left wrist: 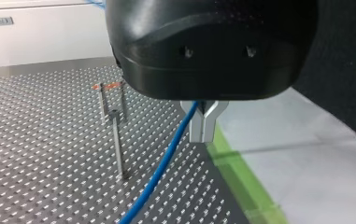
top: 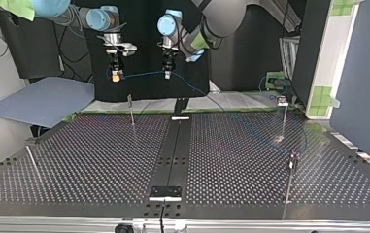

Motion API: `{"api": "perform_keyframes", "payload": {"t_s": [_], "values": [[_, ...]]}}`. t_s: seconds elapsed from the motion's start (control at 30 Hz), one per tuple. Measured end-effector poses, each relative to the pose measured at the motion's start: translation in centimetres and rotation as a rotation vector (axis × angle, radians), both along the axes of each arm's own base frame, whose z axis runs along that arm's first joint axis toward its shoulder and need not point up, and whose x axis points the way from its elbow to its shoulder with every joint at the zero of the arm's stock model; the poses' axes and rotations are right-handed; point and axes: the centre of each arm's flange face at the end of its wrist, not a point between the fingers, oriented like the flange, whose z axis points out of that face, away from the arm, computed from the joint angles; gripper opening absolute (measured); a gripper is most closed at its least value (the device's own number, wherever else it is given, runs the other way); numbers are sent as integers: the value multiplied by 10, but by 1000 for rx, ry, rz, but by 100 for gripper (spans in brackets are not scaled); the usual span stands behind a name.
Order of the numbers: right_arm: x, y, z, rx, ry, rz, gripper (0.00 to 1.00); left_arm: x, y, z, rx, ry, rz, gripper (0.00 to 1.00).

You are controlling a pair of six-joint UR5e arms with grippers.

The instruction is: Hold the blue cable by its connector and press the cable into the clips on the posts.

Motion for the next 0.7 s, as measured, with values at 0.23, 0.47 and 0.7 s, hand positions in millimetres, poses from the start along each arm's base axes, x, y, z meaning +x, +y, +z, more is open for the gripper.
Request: {"api": "perform_keyframes", "payload": {"t_s": [0.23, 0.47, 0.7], "values": [[-22, -21, 1, -8, -4, -21, 0, 5, -9, -12, -24, 31, 15, 0], [-47, -35, -9, 9, -10, -59, 0, 19, -26, 1, -92, 5, 40, 0], [-73, -56, -23, 35, 1, -110, 0, 26, -52, 16, -156, -23, 22, 0]]}}
